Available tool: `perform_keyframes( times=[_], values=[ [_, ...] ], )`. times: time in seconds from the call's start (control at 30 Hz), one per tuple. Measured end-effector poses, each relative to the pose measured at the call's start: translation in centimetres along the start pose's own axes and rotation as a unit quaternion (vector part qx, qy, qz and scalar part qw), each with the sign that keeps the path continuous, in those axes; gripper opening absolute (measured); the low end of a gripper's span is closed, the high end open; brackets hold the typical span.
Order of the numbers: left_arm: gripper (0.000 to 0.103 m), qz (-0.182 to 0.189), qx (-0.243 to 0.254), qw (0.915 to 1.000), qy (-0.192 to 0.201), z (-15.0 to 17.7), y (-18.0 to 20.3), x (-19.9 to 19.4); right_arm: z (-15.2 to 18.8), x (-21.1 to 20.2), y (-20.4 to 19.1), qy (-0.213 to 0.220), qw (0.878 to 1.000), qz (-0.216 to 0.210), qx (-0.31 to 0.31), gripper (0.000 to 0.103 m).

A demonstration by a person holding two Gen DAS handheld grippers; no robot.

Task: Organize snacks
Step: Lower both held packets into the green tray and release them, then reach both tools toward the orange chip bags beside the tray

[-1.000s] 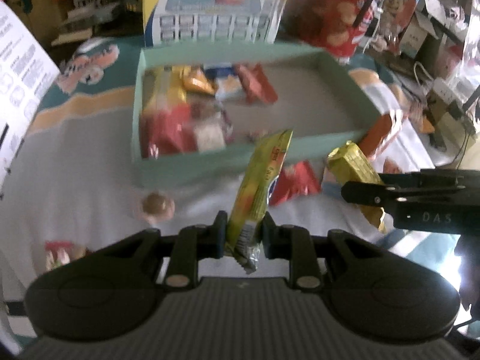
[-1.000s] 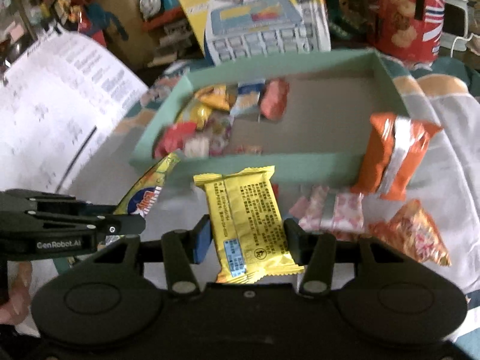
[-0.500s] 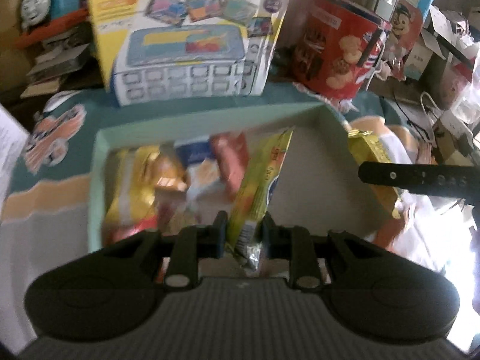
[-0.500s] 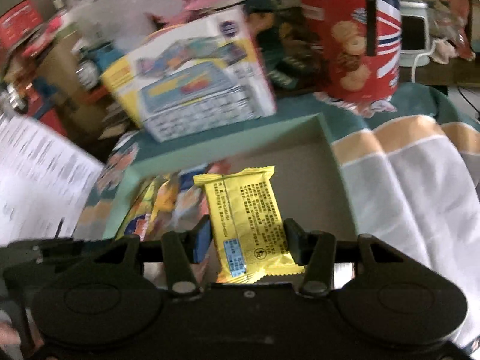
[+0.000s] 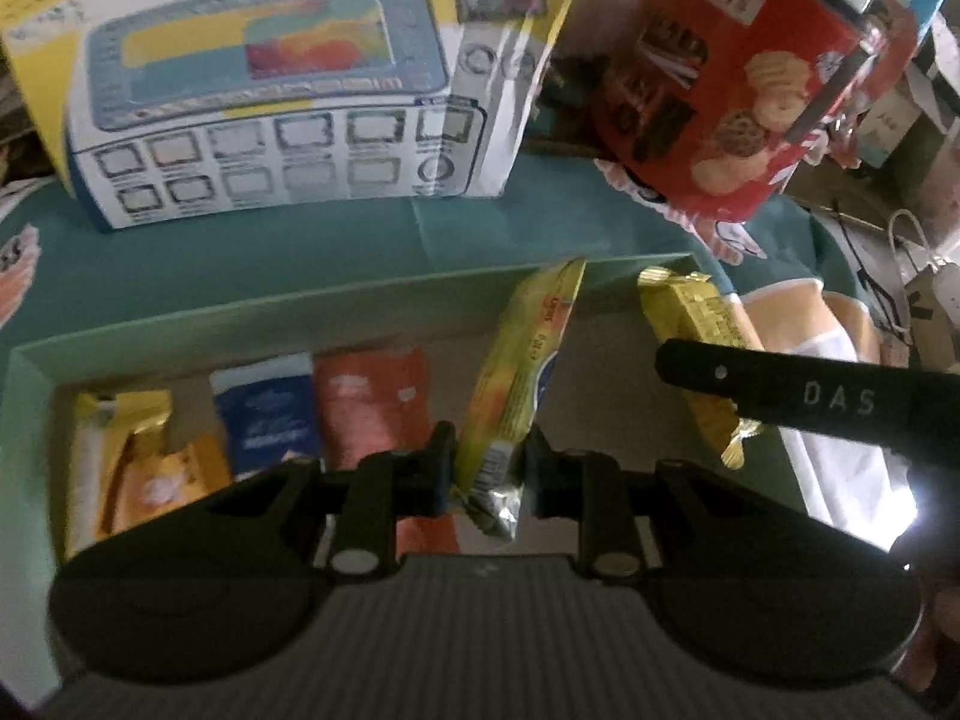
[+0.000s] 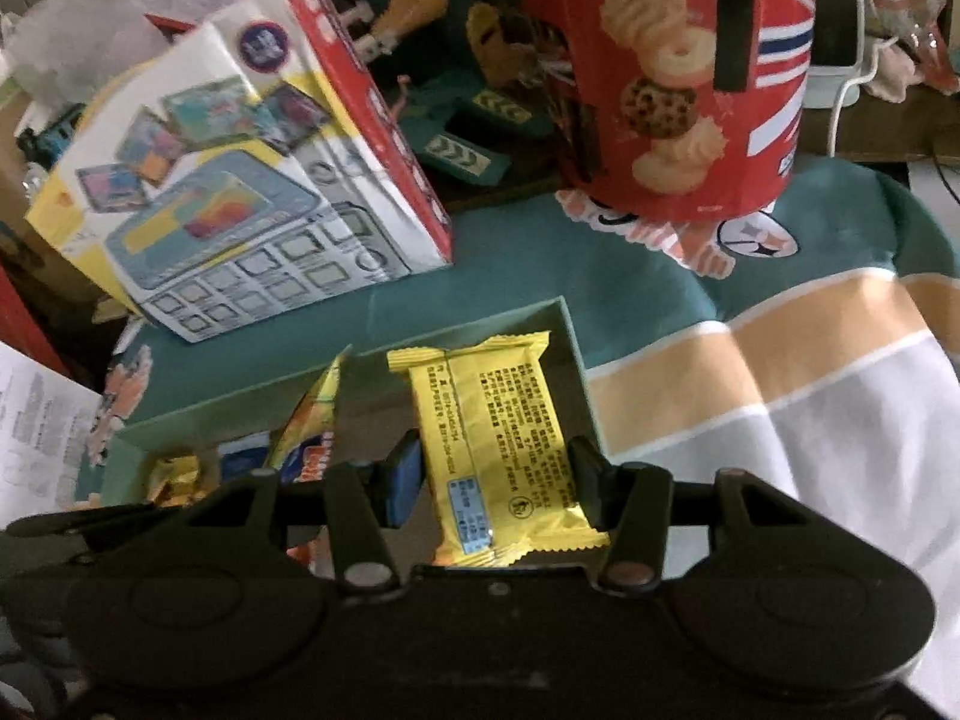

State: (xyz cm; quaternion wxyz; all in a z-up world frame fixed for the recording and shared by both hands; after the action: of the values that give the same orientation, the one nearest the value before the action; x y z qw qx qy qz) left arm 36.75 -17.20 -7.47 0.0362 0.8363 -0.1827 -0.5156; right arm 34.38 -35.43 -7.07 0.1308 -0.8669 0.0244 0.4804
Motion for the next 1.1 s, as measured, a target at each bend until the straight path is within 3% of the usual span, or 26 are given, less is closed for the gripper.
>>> perform_keyframes(
  times=[0.07,0.13,0.2,0.4,0.77,1.1],
  values=[
    [0.029,-0.011,-0.001,0.9999,-0.002,-0.3,0.0,1.0,-0.2,0.6,-0.2,0.0,1.0,-0.001,-0.005,0.052],
    [0.069,-0.038,-0.001,0.9993,0.001,-0.4,0.0,1.6,-0.4,0.7,-0.2,0.004,1.0,-0.006,-0.005,0.056],
    [0.08,-0.057,0.003,0.9983,0.013,-0.3,-0.2,1.6,-0.6,0.5,-0.4,0.009,1.0,-0.026,0.0,0.076],
    [0.091,-0.058,0.004,0.9981,0.022,0.2,-0.4,-0.5,-0.1,-1.8,-1.4,0.042,0.999,-0.017,-0.02,0.101],
    [0.101,-0.056,0.021,0.9978,0.027,4.7,1.3,-5.9,2.6,-9.0,0.8,0.072,0.997,-0.003,-0.014,0.103],
    [0.103,-0.023,0.063,0.9977,0.011,11.6,5.3,-8.8,8.8,-13.8,6.6,0.067,0.997,0.008,0.023,0.103]
  ],
)
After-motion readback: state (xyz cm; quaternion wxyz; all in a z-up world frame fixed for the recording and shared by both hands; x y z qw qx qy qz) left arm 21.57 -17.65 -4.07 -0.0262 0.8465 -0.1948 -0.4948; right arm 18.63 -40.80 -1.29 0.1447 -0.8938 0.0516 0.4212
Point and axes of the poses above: each gripper's, at about its wrist camera, not at the fingertips, and x roughly the way its jaws point, y to its right, z to its underside, the point moved 3 cm from there along x, roughly the way its jaws point, and after that the axes turned 5 degrees about z, right-handed, at the moved point
